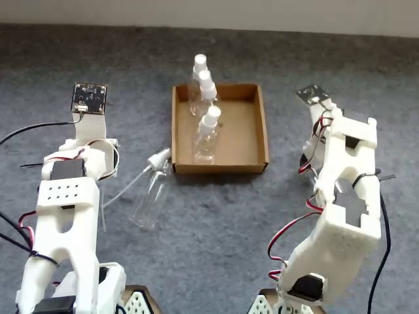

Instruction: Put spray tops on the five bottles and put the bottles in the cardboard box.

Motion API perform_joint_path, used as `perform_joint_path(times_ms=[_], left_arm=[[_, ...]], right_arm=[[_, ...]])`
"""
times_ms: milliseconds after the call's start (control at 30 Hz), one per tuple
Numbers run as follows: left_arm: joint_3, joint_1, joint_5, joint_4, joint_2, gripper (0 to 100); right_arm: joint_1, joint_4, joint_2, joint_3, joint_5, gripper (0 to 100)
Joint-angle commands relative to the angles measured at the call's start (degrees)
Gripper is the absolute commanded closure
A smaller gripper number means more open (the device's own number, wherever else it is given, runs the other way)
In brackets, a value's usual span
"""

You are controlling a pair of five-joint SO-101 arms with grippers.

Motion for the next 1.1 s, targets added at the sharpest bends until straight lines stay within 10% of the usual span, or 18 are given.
perform_joint_path(times_ms=[0, 1067], left_arm=[[-1.3, 1.0, 0.5, 0.4, -0.7, 90], [-1.3, 1.7, 0.5, 0.4, -0.7, 90]], right_arm=[[1.6, 0.3, 0.1, -2.3, -3.2, 89.7], [-2.6, 9.6, 0.5, -11.1, -3.6, 72.8]])
